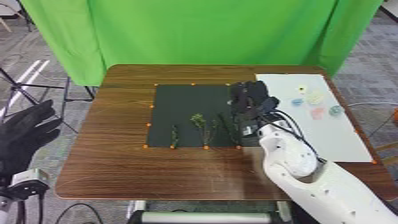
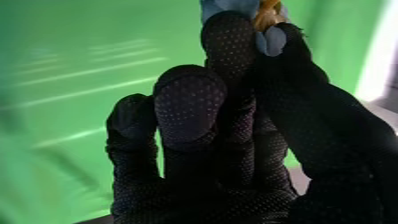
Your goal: Arrange flowers
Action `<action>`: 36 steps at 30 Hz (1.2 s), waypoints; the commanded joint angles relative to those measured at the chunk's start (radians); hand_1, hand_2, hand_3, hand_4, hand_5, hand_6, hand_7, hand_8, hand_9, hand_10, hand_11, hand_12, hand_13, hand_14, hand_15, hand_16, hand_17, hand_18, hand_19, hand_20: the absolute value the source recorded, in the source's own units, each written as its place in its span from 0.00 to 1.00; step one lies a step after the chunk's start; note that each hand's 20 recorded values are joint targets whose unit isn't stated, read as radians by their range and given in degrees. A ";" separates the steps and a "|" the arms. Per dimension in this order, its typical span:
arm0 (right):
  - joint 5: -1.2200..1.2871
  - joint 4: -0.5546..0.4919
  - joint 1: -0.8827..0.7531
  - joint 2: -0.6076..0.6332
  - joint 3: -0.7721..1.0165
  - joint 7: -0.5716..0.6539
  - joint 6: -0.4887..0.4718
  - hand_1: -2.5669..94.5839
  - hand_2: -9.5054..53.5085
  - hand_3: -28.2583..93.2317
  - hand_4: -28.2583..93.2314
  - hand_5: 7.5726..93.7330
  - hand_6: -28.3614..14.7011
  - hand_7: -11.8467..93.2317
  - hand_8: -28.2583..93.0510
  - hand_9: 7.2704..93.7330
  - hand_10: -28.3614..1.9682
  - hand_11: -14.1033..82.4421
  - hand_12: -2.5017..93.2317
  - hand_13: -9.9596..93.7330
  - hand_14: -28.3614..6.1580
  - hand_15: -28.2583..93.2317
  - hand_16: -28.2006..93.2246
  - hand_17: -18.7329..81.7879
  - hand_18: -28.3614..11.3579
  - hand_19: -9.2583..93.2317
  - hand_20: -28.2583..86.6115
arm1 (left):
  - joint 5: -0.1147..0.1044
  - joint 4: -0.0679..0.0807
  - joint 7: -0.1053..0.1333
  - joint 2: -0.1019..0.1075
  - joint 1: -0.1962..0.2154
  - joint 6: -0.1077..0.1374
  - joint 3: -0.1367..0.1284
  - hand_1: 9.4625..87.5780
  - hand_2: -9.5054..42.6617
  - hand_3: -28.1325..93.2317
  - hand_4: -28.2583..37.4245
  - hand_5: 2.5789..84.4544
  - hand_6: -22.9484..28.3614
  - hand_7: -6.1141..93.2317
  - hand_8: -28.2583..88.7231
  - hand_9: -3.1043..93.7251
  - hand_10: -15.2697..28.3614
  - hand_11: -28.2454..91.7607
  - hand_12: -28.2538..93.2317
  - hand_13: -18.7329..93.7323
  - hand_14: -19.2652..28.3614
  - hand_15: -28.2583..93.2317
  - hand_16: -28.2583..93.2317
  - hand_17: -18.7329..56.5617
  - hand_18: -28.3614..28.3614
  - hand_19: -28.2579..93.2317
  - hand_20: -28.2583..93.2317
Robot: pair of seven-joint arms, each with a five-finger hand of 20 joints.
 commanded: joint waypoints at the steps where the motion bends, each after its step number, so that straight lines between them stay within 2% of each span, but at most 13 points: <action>1: -0.042 0.044 0.156 -0.232 -0.175 -0.088 -0.069 0.53 0.00 0.92 0.00 0.73 0.70 0.57 0.26 0.94 0.77 0.32 0.56 0.82 0.69 0.77 0.49 0.49 0.19 0.92 0.74 | -0.007 0.012 0.010 0.012 -0.004 0.034 0.025 0.23 0.14 0.82 0.04 0.31 0.48 0.30 0.14 0.26 0.58 0.42 0.37 0.34 0.68 0.47 0.25 0.14 0.84 0.58 0.31; 3: -0.057 0.076 0.174 -0.269 -0.207 -0.103 -0.101 0.53 0.00 0.92 0.00 0.73 0.70 0.57 0.26 0.94 0.77 0.32 0.56 0.82 0.69 0.77 0.49 0.49 0.19 0.92 0.74 | -0.005 0.016 0.013 0.023 -0.013 0.042 0.033 0.23 0.14 0.82 0.04 0.31 0.48 0.30 0.14 0.26 0.59 0.42 0.37 0.35 0.68 0.48 0.25 0.14 0.84 0.58 0.31; 4: -0.064 0.096 0.188 -0.282 -0.231 -0.099 -0.102 0.53 0.00 0.92 0.00 0.73 0.70 0.57 0.26 0.94 0.77 0.32 0.56 0.82 0.68 0.77 0.49 0.49 0.19 0.92 0.74 | -0.006 0.014 0.020 0.026 -0.007 0.044 0.035 0.23 0.14 0.82 0.04 0.31 0.48 0.30 0.14 0.26 0.58 0.42 0.37 0.35 0.68 0.48 0.25 0.14 0.84 0.58 0.31; 6: -0.081 0.117 0.211 -0.300 -0.274 -0.068 -0.160 0.53 0.00 0.92 0.00 0.73 0.70 0.58 0.26 0.94 0.77 0.32 0.56 0.82 0.68 0.77 0.49 0.49 0.20 0.92 0.74 | -0.005 0.018 0.020 0.033 -0.016 0.042 0.040 0.23 0.14 0.82 0.04 0.31 0.48 0.30 0.14 0.26 0.58 0.42 0.37 0.35 0.68 0.48 0.25 0.14 0.84 0.58 0.31; 13: -0.117 0.202 0.245 -0.348 -0.360 -0.051 -0.193 0.53 0.00 0.92 0.00 0.73 0.70 0.58 0.26 0.94 0.78 0.33 0.57 0.82 0.68 0.77 0.49 0.49 0.20 0.92 0.74 | -0.004 0.028 0.009 0.053 -0.042 0.041 0.058 0.23 0.14 0.82 0.04 0.31 0.48 0.30 0.14 0.27 0.59 0.42 0.37 0.35 0.68 0.48 0.25 0.14 0.84 0.58 0.31; 17: -0.140 0.245 0.267 -0.367 -0.407 -0.039 -0.166 0.53 0.00 0.92 0.00 0.73 0.71 0.58 0.26 0.94 0.78 0.33 0.57 0.82 0.68 0.77 0.49 0.49 0.20 0.92 0.74 | -0.006 0.034 0.003 0.065 -0.055 0.040 0.074 0.23 0.14 0.82 0.04 0.31 0.48 0.30 0.14 0.27 0.59 0.42 0.37 0.35 0.68 0.48 0.25 0.14 0.84 0.58 0.31; 21: -0.153 0.291 0.294 -0.382 -0.452 0.007 -0.160 0.53 0.00 0.93 0.00 0.72 0.71 0.58 0.26 0.94 0.78 0.33 0.57 0.82 0.68 0.77 0.49 0.49 0.20 0.92 0.74 | -0.003 0.045 -0.015 0.085 -0.087 0.024 0.099 0.23 0.14 0.82 0.04 0.31 0.48 0.30 0.14 0.27 0.58 0.42 0.37 0.35 0.68 0.48 0.25 0.14 0.84 0.58 0.31; 23: -0.155 0.296 0.295 -0.387 -0.457 0.016 -0.164 0.53 0.00 0.92 0.00 0.71 0.71 0.59 0.27 0.93 0.80 0.33 0.58 0.82 0.68 0.77 0.49 0.49 0.20 0.92 0.74 | -0.003 0.046 -0.019 0.087 -0.093 0.021 0.103 0.23 0.14 0.82 0.04 0.31 0.48 0.30 0.14 0.27 0.58 0.42 0.37 0.35 0.68 0.48 0.25 0.14 0.84 0.58 0.31; 24: -0.164 0.301 0.298 -0.390 -0.463 0.026 -0.154 0.52 0.00 0.92 0.00 0.71 0.71 0.59 0.27 0.93 0.80 0.34 0.58 0.82 0.68 0.77 0.50 0.49 0.20 0.92 0.74 | -0.003 0.048 -0.020 0.091 -0.097 0.024 0.108 0.23 0.14 0.82 0.04 0.31 0.48 0.30 0.14 0.27 0.59 0.42 0.37 0.35 0.68 0.48 0.25 0.14 0.84 0.58 0.31; 27: -0.179 0.306 0.295 -0.398 -0.460 0.035 -0.154 0.52 0.00 0.92 0.00 0.70 0.71 0.59 0.27 0.92 0.80 0.34 0.59 0.81 0.69 0.78 0.50 0.48 0.21 0.92 0.74 | -0.004 0.049 -0.028 0.091 -0.099 0.019 0.109 0.23 0.14 0.82 0.04 0.31 0.48 0.30 0.14 0.27 0.59 0.42 0.37 0.35 0.68 0.48 0.25 0.14 0.84 0.58 0.31; 32: -0.177 0.281 0.289 -0.397 -0.439 0.054 -0.210 0.52 0.00 0.91 0.00 0.67 0.71 0.61 0.28 0.90 0.79 0.35 0.60 0.79 0.69 0.79 0.52 0.47 0.22 0.92 0.74 | -0.004 0.046 -0.027 0.088 -0.094 0.015 0.109 0.23 0.14 0.82 0.04 0.31 0.48 0.30 0.14 0.27 0.59 0.42 0.37 0.35 0.68 0.48 0.25 0.14 0.84 0.58 0.31; 36: -0.170 0.260 0.284 -0.389 -0.426 0.035 -0.240 0.46 0.00 0.87 0.00 0.61 0.71 0.63 0.27 0.81 0.74 0.45 0.57 0.74 0.67 0.82 0.50 0.45 0.22 0.91 0.75 | -0.004 0.045 -0.024 0.083 -0.090 0.019 0.106 0.23 0.14 0.82 0.04 0.31 0.48 0.30 0.14 0.27 0.59 0.42 0.37 0.35 0.68 0.48 0.25 0.14 0.84 0.58 0.31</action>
